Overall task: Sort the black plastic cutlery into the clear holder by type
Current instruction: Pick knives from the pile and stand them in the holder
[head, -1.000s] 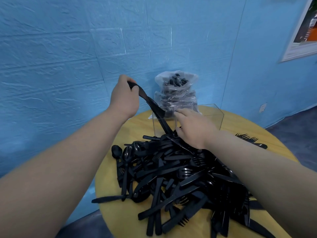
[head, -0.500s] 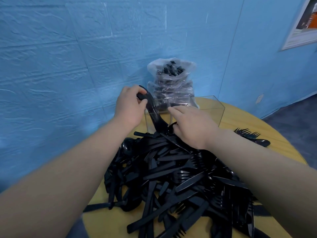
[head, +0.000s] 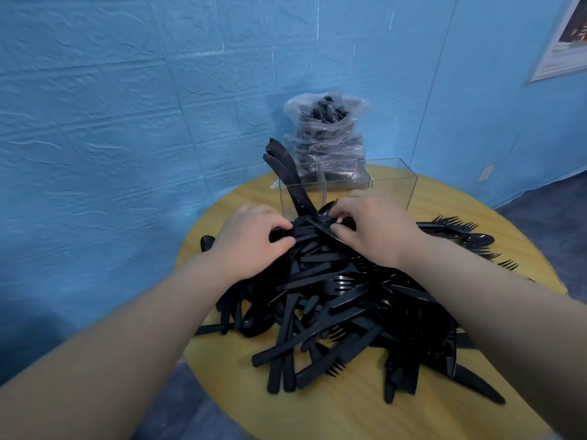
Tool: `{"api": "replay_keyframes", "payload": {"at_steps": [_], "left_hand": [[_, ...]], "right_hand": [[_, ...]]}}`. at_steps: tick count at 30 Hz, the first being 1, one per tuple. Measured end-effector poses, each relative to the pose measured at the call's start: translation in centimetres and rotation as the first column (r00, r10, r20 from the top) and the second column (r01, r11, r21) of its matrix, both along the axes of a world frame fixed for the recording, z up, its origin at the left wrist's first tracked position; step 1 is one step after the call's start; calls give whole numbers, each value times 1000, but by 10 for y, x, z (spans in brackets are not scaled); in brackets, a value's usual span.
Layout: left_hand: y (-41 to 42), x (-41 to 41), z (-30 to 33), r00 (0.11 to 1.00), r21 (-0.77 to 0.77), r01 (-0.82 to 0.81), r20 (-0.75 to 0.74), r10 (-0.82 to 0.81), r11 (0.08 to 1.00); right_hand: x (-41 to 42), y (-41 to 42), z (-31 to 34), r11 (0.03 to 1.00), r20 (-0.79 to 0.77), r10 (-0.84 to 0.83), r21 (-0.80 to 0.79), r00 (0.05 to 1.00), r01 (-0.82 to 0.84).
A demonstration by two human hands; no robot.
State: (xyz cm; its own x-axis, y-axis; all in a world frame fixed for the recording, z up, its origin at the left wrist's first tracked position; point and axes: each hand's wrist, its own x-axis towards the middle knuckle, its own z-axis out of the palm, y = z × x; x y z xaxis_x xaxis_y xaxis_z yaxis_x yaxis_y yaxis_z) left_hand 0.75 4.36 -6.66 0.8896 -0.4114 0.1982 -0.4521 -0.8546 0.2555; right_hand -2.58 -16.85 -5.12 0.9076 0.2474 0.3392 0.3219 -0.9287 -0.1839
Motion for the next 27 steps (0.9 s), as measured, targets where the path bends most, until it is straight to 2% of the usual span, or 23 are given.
{"api": "replay_keyframes", "payload": {"at_steps": [3,5,10,20,23,25,27], "left_hand": [[0,-7,-8,997,114,-41,-58,48,993],[-2,-8,-10,997,81,-52,-46,56,995],[-4,-6,-11,998,-15,-50,-30,50,999],[-4,-5,-4,992,-145,-120,-55,113,982],[-4,-4,2,992,-162,-128,-41,123,978],[-5,-5,5,993,-147,-114,-27,112,982],[-7,-6,9,996,-136,-82,5,84,987]], "right_hand": [[-3,1,-7,995,-48,-53,-91,997,48],[-3,1,-9,994,-50,-80,-77,996,76],[-2,-6,-8,982,-40,-170,82,985,173],[-2,-15,-6,946,-30,-290,146,957,291],[-3,-14,-7,960,74,-247,156,966,233],[-6,-8,-4,984,197,-125,153,972,95],[-8,-1,0,998,258,11,62,966,-28]]}}
